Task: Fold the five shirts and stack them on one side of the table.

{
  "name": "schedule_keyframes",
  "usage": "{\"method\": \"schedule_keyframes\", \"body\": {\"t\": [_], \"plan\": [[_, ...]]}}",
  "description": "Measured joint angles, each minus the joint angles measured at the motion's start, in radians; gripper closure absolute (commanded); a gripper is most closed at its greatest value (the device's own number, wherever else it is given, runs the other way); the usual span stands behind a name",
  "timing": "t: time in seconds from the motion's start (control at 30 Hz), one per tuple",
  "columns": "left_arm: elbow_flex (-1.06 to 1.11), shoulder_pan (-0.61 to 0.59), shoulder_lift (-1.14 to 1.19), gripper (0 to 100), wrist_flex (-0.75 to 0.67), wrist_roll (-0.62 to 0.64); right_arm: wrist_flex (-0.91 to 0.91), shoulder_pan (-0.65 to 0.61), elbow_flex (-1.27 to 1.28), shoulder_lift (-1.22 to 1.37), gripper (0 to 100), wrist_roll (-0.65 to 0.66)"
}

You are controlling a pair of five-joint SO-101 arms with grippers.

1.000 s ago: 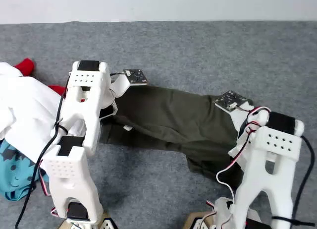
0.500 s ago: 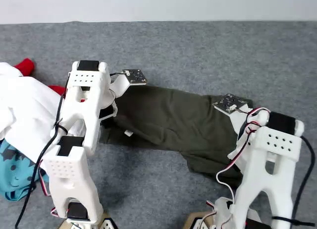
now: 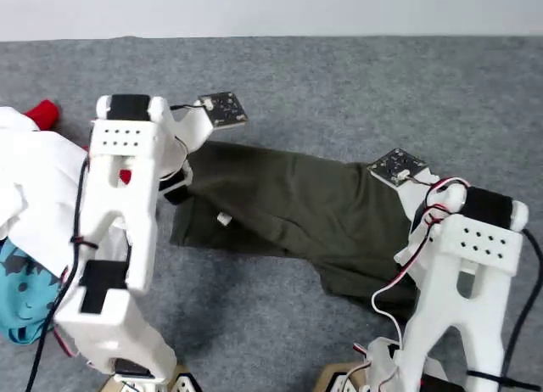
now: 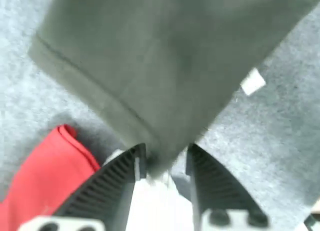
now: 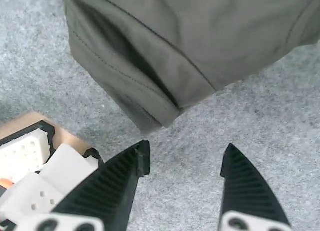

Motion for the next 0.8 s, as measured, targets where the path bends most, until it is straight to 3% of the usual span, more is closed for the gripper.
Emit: {"method": "schedule_keyframes", "body": {"t": [0.4,0.5,0.6,0.67,0.8], "plan": [[0.110,-0.008,-0.075,88,0.000,0.012,-0.032,0.000,0.000,0.000,76.2,-0.003],[0.060,-0.008,-0.075,91,-0.054,0.130,-0.137,0.000,0.000,0.000,83.3,-0.063],[0.031,0.005,-0.075,99,-0.173,0.273,-0.262,-0.020,0.000,0.011,99.8,-0.172],[0.026,0.026,-0.075,99,-0.250,0.359,-0.338,-0.060,0.000,0.051,96.4,-0.235],[0.002,0.072,-0.018,99,-0.315,0.471,-0.459,-0.120,0.000,0.166,98.8,-0.353]]}}
